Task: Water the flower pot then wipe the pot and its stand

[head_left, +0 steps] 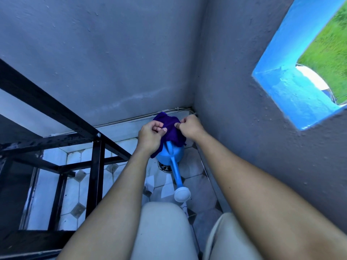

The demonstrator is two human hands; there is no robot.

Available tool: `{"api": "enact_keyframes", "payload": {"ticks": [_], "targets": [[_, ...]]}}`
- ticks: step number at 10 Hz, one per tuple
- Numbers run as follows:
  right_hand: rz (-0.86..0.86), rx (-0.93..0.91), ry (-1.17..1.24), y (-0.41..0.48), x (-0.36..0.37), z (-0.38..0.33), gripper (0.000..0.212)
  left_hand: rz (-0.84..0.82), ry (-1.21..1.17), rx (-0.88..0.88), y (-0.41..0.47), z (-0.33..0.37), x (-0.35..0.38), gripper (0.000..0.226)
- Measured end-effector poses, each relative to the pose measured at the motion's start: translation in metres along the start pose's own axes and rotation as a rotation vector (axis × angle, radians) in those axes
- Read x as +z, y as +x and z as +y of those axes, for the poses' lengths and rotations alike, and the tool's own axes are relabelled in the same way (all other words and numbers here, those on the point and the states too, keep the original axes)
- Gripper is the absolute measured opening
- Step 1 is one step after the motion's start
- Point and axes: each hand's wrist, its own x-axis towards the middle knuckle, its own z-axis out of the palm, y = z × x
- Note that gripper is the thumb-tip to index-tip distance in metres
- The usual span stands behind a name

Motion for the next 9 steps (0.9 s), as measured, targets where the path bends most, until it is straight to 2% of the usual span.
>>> {"api": "enact_keyframes", "payload": {"ticks": [1, 2, 3, 4, 6, 8, 9], "targets": [[-0.016, 0.007, -0.038, -0.001, -0.003, 0.007, 0.024, -0.011, 0.092, 0.018, -0.001, -0.002, 0.002, 0.025], [-0.111, -0.048, 0.036, -0.007, 0.013, 0.022, 0.033, -0.081, 0.164, -0.038, -0.003, -0.014, 0.002, 0.039], [-0.157, -0.092, 0.075, -0.016, 0.019, 0.023, 0.043, -0.084, 0.171, -0.058, -0.003, -0.016, 0.002, 0.041], [-0.151, -0.131, 0.117, -0.015, 0.023, 0.022, 0.037, -0.104, 0.205, -0.09, -0.002, -0.02, 0.002, 0.044], [-0.222, -0.135, 0.013, -0.012, 0.03, 0.024, 0.042, -0.178, 0.274, -0.1, -0.003, -0.025, 0.003, 0.049], [-0.199, -0.155, 0.01, -0.039, 0.035, 0.027, 0.049, -0.189, 0.294, -0.038, -0.026, -0.019, 0.006, 0.055], [-0.133, -0.179, -0.03, -0.046, 0.032, 0.028, 0.051, -0.134, 0.318, 0.011, -0.034, -0.011, 0.008, 0.056]]}}
